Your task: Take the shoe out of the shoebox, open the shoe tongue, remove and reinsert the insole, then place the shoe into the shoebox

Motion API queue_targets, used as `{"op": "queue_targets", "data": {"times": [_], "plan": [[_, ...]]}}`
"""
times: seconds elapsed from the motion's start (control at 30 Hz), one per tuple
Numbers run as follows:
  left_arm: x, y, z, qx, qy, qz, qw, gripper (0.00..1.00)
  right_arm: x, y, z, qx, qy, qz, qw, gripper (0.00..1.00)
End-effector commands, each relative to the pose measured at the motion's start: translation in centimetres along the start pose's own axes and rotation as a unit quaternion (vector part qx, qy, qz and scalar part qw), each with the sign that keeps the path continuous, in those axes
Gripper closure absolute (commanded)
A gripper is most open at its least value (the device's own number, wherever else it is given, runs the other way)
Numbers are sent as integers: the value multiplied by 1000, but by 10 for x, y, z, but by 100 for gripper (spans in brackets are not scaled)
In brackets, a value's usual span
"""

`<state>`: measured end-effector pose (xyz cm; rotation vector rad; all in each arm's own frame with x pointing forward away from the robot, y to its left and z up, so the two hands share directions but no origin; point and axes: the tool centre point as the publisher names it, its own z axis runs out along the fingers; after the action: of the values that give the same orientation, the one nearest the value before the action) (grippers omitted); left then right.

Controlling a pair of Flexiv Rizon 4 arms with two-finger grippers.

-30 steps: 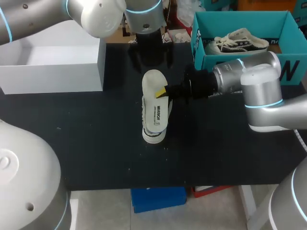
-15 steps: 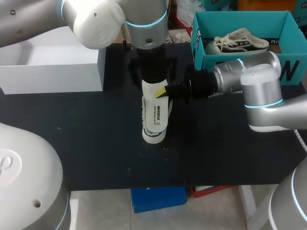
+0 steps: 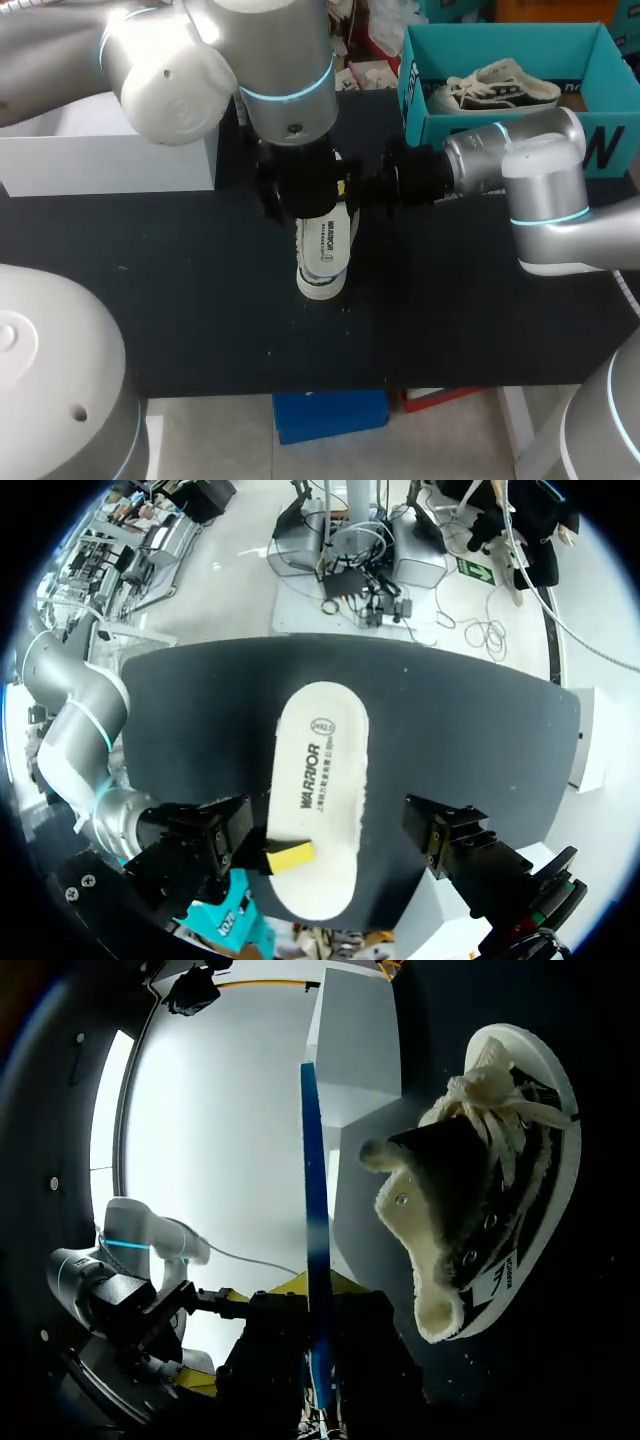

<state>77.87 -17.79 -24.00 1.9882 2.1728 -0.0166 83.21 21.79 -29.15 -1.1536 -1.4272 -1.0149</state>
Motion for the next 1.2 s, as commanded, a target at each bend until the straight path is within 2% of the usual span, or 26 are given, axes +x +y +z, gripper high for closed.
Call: {"op": "queue_targets", "data": {"times": [0.03, 0.27, 0.37, 0.47, 0.6, 0.77, 1.03, 1.07, 1.1, 1.2], "plan": [[10, -17, -1, -8, -13, 10, 1000, 0, 0, 0, 1, -1, 0, 0, 1000, 100], [16, -32, 0, -8, -24, 31, 999, 0, 0, 0, 1, -1, 0, 0, 1000, 100], [18, -33, -2, 0, -53, 34, 998, 0, 0, 0, 1, -1, 0, 0, 1000, 100], [20, -34, -8, -2, -116, 40, 992, 0, 0, 0, 1, -1, 0, 0, 1000, 100], [25, -34, -16, -33, -202, 35, 978, 0, 0, 0, 1, -1, 0, 0, 1000, 100], [33, -31, -24, -29, -302, 19, 953, 0, 0, 0, 1, -1, 0, 0, 1000, 100], [54, -23, -24, 33, -438, -20, 898, 0, 0, 0, 1, -1, 0, 0, 1000, 100], [57, -22, -22, 44, -439, -22, 897, 0, 0, 0, 1, -1, 0, 0, 1000, 100], [57, -20, -18, 64, -403, -35, 912, 0, 0, 0, 1, -1, 0, 0, 1000, 100], [57, -20, -18, 64, -403, -35, 912, 0, 0, 0, 1, -1, 0, 0, 1000, 100]]}}
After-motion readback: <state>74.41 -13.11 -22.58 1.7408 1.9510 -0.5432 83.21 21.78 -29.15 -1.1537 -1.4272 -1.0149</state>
